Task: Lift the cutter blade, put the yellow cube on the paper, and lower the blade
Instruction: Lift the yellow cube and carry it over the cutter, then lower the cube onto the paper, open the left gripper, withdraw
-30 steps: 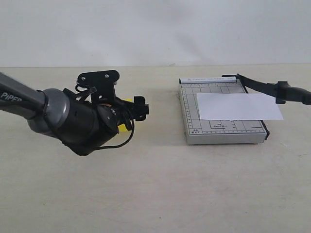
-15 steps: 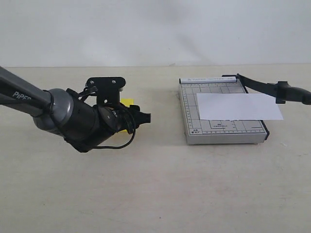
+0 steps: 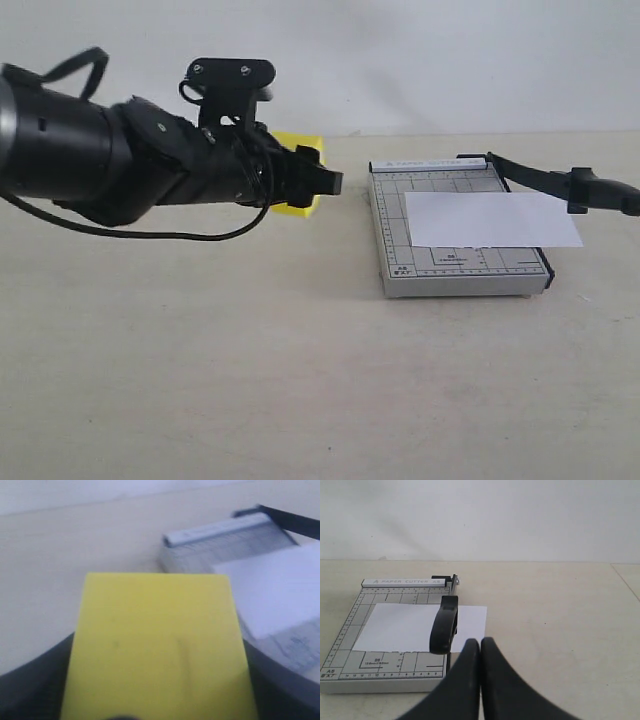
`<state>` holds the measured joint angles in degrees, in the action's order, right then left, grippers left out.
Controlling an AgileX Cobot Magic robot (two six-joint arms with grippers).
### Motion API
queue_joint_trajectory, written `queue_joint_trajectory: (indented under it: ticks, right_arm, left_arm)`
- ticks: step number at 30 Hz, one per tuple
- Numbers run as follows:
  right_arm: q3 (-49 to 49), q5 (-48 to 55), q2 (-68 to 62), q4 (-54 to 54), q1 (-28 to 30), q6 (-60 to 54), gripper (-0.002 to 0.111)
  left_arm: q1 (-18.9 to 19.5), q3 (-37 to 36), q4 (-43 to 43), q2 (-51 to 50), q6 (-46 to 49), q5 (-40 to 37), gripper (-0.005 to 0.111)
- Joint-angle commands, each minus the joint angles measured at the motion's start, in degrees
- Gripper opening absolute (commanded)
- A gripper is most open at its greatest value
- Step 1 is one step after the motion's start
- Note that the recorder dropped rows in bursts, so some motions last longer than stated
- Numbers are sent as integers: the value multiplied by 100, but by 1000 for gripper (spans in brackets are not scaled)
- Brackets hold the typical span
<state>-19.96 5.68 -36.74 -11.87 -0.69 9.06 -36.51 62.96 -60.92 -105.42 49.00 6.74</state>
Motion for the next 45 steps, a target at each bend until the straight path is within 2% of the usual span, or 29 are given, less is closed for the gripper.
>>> queue_joint_trajectory:
  ticks: [1, 3, 6, 11, 15, 18, 22, 27, 30, 36, 45]
  right_arm:
    - [-3, 14, 8, -21, 13, -17, 0]
    - [-3, 14, 8, -21, 13, -17, 0]
    - [-3, 14, 8, -21, 13, -17, 0]
    - [-3, 14, 8, -21, 13, -17, 0]
    - [-3, 39, 8, -21, 13, -17, 0]
    - [-3, 145, 8, -21, 13, -17, 0]
    - [-3, 361, 8, -21, 13, -17, 0]
    - [-3, 349, 8, -21, 13, -17, 0]
    - [-3, 337, 8, -21, 13, -17, 0]
    - [-3, 337, 8, -21, 13, -17, 0]
    - [-3, 337, 8, -21, 13, -17, 0]
  left_arm:
    - [-89, 49, 41, 285, 379, -1130, 4]
    - [-133, 255, 41, 189, 575, -1128, 4]
    - [-146, 954, 41, -215, 1037, -1570, 4]
    - [-146, 2814, 41, -1458, 1130, -2547, 4]
    - [-146, 3907, 129, -2263, 954, -3216, 4]
    - [-157, 4579, 410, -2657, 832, -3414, 4]
    - [-157, 5307, 1344, -3066, 356, -3865, 4]
    - [-157, 5820, 2002, -3437, 147, -4248, 4]
    - [-157, 5899, 2019, -3598, 147, -4142, 4]
    - [-209, 5900, 1918, -3789, 147, -3442, 4]
    - [-209, 5900, 1760, -3976, 147, -3691, 4]
